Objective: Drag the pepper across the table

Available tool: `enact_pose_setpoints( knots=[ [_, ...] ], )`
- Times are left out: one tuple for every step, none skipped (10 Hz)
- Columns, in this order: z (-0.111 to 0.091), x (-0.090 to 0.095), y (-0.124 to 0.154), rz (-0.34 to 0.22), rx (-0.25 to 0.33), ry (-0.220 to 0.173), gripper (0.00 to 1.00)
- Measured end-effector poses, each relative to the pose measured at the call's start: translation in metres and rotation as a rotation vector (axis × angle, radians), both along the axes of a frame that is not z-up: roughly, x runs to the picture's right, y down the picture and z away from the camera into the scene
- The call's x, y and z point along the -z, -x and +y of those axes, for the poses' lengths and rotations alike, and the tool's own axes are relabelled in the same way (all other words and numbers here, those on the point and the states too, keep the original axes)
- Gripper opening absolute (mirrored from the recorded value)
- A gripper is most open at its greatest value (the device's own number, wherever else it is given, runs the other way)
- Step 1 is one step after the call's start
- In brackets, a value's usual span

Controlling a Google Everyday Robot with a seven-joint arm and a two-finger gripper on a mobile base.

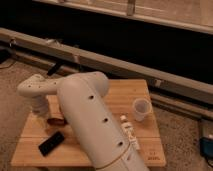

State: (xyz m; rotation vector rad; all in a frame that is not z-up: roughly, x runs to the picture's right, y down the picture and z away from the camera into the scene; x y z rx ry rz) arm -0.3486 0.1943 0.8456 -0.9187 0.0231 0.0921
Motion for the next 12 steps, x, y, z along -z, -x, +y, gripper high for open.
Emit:
enact_pose_setpoints(
  knots=[
    [0.000, 0.000, -0.001, 0.001, -0.001, 0.001, 0.27],
    [-0.001, -0.001, -0.001, 0.002, -0.004, 0.002, 0.15],
    [-0.001, -0.001, -0.002, 0.003, -0.005, 0.003, 0.05],
    [-0.001, -0.001, -0.002, 0.002, -0.005, 0.003, 0.01],
    [-0.001, -0.001, -0.002, -0.001, -0.004, 0.003, 0.00],
    [-0.001, -0.001, -0.002, -0.003, -0.003, 0.002, 0.00],
    [-0.002, -0.001, -0.001, -0.006, -0.002, 0.001, 0.00],
    [-0.002, 0.000, 0.000, -0.013, 0.001, 0.000, 0.00],
    [-0.002, 0.002, 0.003, -0.021, 0.004, -0.002, 0.00],
    [-0.003, 0.003, 0.005, -0.028, 0.008, -0.004, 0.00],
    [-0.005, 0.004, 0.011, -0.042, 0.010, -0.008, 0.00],
    [-0.007, 0.007, 0.023, -0.065, 0.011, -0.014, 0.00]
  ],
)
